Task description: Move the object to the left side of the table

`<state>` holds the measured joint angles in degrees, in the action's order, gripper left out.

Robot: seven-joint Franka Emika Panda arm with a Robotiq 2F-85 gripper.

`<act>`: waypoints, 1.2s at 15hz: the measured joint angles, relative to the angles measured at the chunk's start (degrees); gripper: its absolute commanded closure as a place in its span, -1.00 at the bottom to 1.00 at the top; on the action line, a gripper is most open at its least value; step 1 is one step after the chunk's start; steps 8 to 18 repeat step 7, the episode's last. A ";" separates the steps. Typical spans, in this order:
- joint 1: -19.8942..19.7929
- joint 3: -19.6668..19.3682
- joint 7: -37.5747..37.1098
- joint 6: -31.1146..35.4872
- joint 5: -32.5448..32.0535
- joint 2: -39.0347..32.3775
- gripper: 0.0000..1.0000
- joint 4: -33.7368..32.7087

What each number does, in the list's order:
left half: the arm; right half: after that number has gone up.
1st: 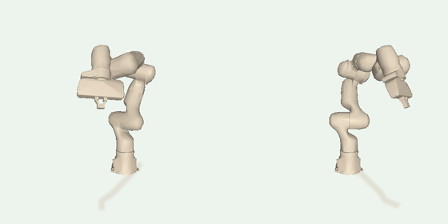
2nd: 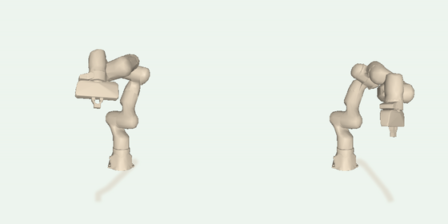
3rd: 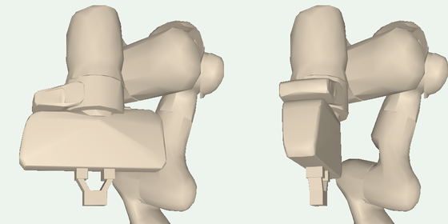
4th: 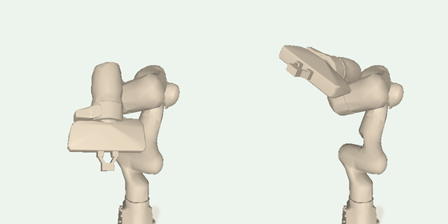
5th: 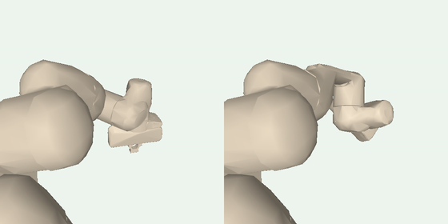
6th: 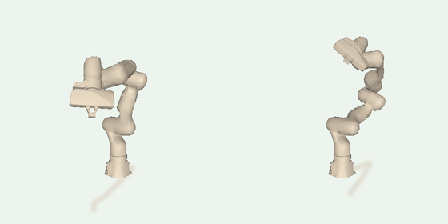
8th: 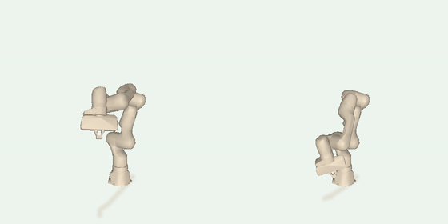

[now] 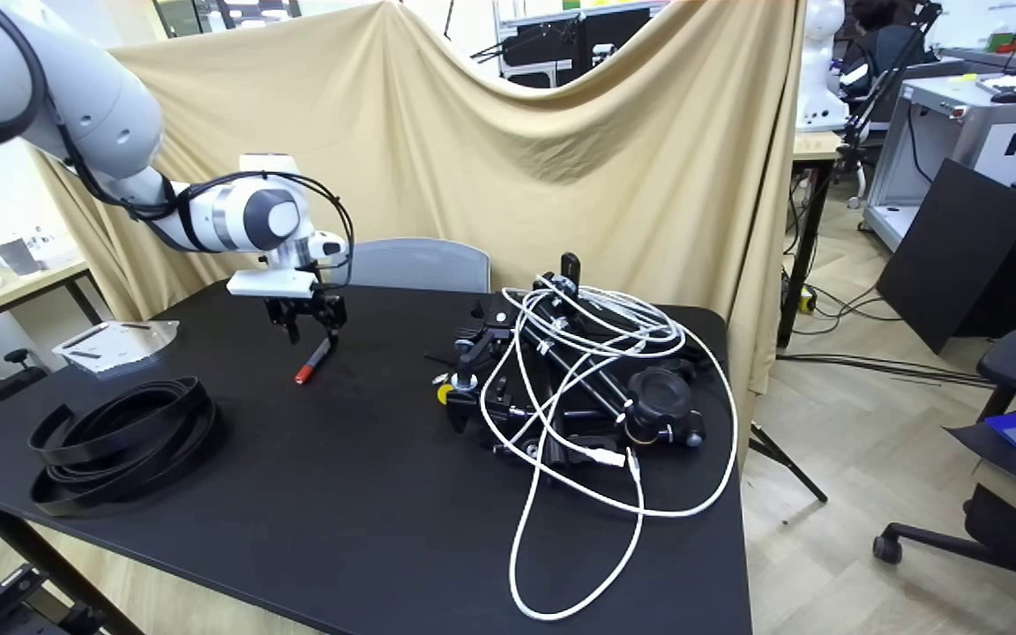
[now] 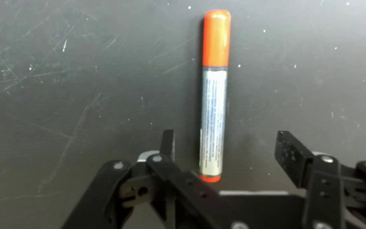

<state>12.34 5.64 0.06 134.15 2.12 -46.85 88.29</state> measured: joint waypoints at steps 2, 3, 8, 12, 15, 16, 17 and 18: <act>-0.01 0.03 0.00 -0.28 0.00 0.96 -1.00 0.21; -0.05 0.02 0.01 -0.43 0.00 1.41 -1.00 0.34; -0.79 -0.21 0.10 -0.50 0.00 3.67 -1.00 2.57; -0.79 -0.21 0.10 -0.50 0.00 3.67 -1.00 2.57; -0.79 -0.21 0.10 -0.50 0.00 3.67 -1.00 2.57; -0.79 -0.21 0.10 -0.50 0.00 3.67 -1.00 2.57; -0.79 -0.21 0.10 -0.50 0.00 3.67 -1.00 2.57; -0.79 -0.21 0.10 -0.50 0.00 3.67 -1.00 2.57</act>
